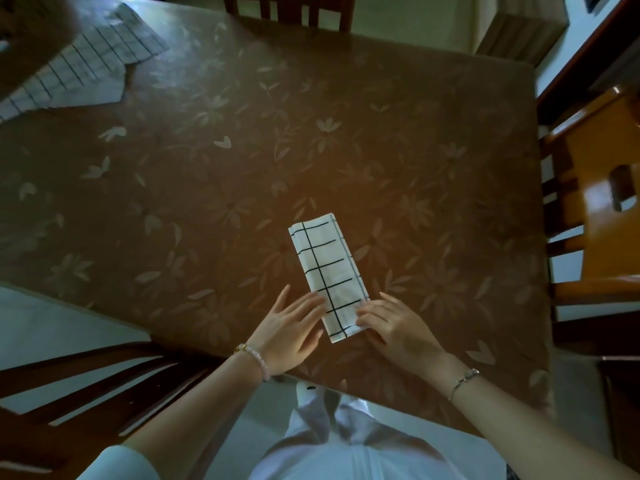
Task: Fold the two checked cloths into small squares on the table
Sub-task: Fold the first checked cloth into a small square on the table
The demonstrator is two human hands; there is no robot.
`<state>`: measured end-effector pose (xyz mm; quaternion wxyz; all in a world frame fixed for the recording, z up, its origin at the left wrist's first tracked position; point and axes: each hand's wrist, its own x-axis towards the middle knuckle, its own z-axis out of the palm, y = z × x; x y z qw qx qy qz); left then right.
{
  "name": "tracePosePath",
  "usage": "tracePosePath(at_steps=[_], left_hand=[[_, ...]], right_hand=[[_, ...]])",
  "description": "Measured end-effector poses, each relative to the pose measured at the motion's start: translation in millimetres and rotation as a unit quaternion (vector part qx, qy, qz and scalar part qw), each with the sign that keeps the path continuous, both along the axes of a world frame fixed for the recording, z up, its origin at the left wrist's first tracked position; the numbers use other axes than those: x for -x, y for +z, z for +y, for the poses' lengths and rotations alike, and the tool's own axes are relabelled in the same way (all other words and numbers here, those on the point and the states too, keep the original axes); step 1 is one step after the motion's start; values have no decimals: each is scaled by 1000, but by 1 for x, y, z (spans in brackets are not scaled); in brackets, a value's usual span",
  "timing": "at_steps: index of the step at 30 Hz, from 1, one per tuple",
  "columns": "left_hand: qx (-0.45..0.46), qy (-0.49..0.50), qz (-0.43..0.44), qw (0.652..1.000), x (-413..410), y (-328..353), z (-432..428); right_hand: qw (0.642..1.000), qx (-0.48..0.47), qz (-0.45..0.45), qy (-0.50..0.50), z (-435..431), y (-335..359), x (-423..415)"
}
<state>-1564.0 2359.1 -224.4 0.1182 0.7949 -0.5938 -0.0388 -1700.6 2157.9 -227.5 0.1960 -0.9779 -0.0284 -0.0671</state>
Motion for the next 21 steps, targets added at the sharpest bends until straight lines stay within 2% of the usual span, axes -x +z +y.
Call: tracePosePath(at_steps=[6,11,15,21], left_hand=[[-96,41,-30,994,-22,-2,2],[-90,47,-8,995,-25,-5,2],[-11,120,137,983,-28,-1,-3],[45,224,307,924,-42,8,-19]], right_hand=[[1000,-6,27,4,0,5,-1],[1000,-29,4,-3,-2,20,-9],[997,-76,-2,-16,-7,50,-35],[986,-157,13,-61,-15,74,-100]])
